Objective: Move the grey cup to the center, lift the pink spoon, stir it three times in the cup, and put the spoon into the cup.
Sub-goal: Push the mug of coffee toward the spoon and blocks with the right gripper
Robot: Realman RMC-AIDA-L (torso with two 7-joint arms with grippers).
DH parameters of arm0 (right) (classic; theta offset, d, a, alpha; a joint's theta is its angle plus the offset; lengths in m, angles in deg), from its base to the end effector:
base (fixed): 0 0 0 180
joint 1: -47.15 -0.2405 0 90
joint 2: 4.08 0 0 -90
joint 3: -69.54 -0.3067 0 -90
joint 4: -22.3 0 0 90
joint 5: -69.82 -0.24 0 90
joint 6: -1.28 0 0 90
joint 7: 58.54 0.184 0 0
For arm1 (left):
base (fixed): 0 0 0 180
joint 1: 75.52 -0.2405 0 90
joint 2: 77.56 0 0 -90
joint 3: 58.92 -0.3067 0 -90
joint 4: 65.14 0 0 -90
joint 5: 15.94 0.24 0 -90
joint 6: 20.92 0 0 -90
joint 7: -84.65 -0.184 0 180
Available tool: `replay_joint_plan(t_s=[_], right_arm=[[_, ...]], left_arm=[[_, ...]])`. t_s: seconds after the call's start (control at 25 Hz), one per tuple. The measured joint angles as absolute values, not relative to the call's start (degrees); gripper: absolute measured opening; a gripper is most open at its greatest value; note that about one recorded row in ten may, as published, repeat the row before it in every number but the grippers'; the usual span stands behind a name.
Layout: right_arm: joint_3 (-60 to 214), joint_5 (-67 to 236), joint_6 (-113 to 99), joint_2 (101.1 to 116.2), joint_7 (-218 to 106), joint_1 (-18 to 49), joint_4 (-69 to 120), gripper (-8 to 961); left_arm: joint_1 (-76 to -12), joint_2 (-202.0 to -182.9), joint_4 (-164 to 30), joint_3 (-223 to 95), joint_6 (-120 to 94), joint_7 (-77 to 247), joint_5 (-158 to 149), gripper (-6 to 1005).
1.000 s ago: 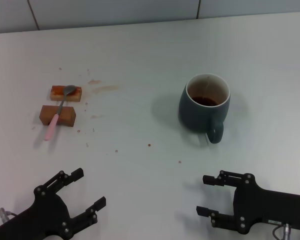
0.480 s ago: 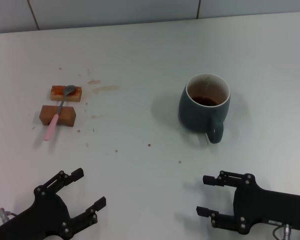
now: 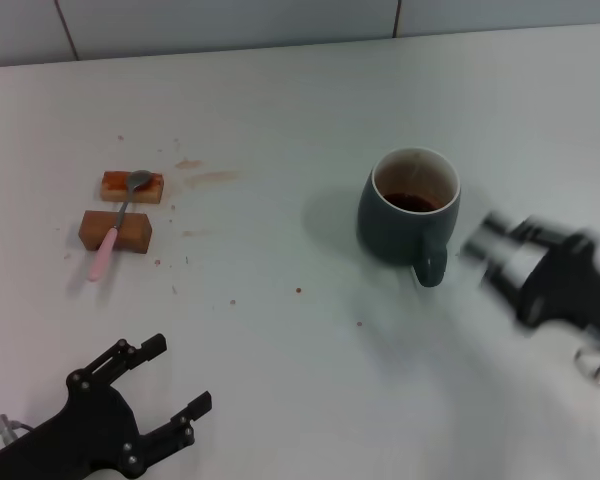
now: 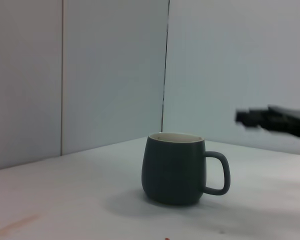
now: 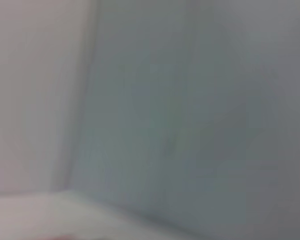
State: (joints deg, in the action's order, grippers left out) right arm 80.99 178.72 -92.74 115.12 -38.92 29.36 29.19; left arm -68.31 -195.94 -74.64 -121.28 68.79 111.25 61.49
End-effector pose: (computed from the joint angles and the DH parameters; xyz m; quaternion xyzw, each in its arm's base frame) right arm 0.3677 0.2901 -0.0799 -0.8415 0.0830 0.3516 0.4016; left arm -0.3924 0.2044 -0.1227 -0.8966 -0.1585 -0.3096 0.2740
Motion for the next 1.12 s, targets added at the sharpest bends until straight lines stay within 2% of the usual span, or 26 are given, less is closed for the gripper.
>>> replay_joint_plan(t_s=[0.2,0.36,0.64,1.12], right_arm=[[75.7,168.9,-85.7,115.3,-42.4,28.9,27.1,158],[75.8,168.4,-74.1,115.27,-44.0,25.8,27.0,120],[78.4,168.6,-66.2,115.32,-49.8,22.0,24.9,53],[81.7,168.3,-60.4,115.48,-54.5,16.4,19.0,59]], left_arm=[[-68.3,-195.9,-74.6,-121.0,69.8,111.0,61.4,809],[-68.4,-195.86,-74.8,-120.9,70.4,111.0,61.2,809],[-68.3,-195.86,-74.8,-120.6,70.4,111.1,61.0,809],[-68.3,-195.86,-74.7,-119.2,70.4,111.2,60.8,808]])
